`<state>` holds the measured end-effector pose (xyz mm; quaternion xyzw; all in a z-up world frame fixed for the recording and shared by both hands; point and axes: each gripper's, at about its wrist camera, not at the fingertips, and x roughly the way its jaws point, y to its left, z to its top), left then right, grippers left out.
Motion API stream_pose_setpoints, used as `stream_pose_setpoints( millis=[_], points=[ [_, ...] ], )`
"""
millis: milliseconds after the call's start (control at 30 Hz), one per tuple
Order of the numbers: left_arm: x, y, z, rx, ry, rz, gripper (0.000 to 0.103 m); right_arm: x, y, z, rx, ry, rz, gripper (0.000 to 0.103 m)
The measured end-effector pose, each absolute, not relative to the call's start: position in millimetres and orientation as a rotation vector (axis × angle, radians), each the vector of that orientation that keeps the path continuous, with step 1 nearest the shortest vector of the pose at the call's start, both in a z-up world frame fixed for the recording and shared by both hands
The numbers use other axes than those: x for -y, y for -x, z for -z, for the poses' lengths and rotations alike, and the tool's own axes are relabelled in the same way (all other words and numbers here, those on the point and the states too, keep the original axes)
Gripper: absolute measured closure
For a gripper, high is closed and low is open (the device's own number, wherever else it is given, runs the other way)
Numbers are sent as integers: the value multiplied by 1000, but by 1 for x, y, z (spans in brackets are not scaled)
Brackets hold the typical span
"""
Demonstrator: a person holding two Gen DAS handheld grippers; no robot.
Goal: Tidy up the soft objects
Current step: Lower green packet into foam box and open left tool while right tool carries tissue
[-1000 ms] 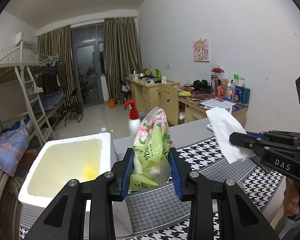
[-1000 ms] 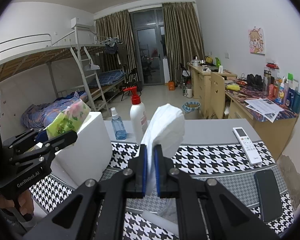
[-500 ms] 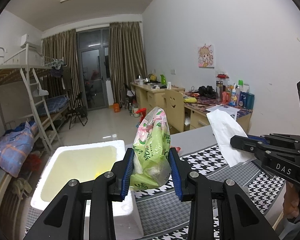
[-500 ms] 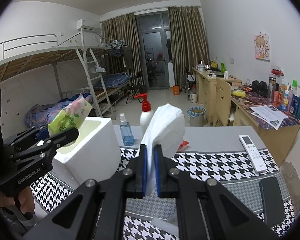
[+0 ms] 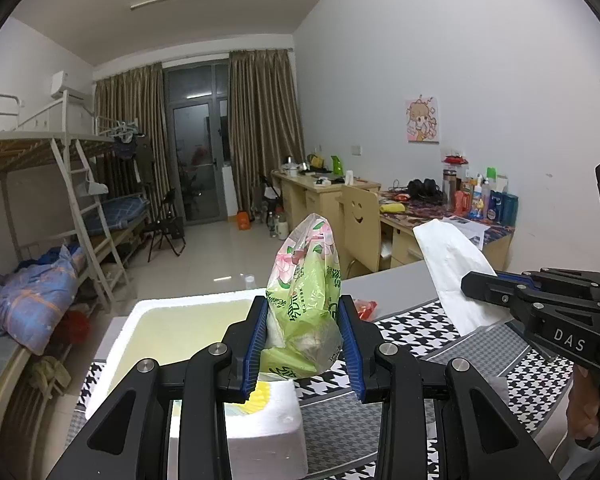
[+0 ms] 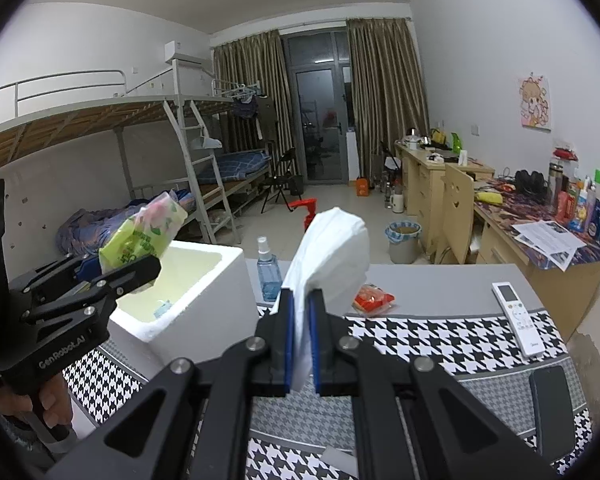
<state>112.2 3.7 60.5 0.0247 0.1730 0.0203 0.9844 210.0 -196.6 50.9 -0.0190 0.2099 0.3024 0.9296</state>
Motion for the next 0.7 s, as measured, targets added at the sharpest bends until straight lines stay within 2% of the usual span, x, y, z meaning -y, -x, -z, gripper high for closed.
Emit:
stream_pose_setpoints(
  millis=[700],
  points=[
    [-17, -107, -66, -329, -18, -114, 66, 180, -213, -54, -417, 50, -664, 93]
  ],
)
